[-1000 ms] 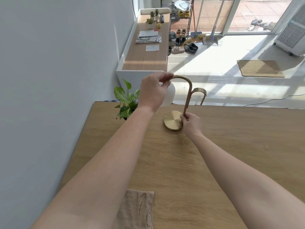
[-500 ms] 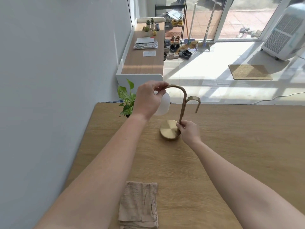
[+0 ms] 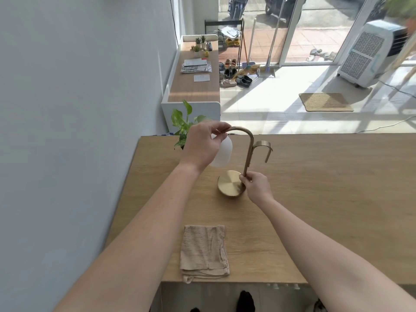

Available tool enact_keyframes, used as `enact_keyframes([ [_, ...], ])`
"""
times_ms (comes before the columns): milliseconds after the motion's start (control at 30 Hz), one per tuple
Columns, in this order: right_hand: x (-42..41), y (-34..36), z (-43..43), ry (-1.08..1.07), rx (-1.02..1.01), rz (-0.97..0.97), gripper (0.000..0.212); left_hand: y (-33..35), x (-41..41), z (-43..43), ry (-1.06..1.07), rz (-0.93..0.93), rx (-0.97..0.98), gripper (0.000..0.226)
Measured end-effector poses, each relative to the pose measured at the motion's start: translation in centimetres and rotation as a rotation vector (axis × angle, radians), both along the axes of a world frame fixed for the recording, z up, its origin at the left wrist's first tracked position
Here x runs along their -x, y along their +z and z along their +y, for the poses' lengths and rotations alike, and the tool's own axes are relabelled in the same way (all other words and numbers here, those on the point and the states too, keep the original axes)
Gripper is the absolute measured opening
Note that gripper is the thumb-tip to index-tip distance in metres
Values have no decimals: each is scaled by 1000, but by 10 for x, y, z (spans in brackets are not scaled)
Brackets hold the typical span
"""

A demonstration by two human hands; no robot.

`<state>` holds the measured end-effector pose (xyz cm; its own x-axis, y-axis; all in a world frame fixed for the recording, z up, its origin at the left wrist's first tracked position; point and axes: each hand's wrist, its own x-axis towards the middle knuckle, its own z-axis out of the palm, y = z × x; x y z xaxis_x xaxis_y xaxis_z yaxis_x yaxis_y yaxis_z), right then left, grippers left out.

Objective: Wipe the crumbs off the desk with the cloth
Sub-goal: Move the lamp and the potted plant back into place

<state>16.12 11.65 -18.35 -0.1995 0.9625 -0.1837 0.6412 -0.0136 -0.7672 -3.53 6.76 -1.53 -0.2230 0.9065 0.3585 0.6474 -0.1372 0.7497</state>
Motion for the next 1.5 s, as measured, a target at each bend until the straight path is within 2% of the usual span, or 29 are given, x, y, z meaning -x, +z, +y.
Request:
enact_keyframes([
  [67, -4, 0, -10, -13, -4, -3, 37, 0, -1, -10, -9, -15, 8, 25],
  [433, -35, -13, -27, -66, 26, -8, 22, -5, -19, -34, -39, -31, 60, 26],
  [900, -42, -14, -29, -37, 19, -29, 22, -6, -29, -35, -89, -26, 77, 26],
  [1200, -46, -18, -31, -76, 73, 22, 16, -5, -30, -30, -137, -116, 156, 24],
  [1300, -45, -15, -31, -72, 78, -28, 19, -4, -28, -31, -155, -170, 175, 23],
  [1400, -44, -7, -34, -90, 58, -196, 23, -3, -23, -33, -145, -247, 169, 19],
  [1500, -43, 1, -47, -116, 32, -269, 30, -7, -12, -38, -23, -352, 124, 15],
])
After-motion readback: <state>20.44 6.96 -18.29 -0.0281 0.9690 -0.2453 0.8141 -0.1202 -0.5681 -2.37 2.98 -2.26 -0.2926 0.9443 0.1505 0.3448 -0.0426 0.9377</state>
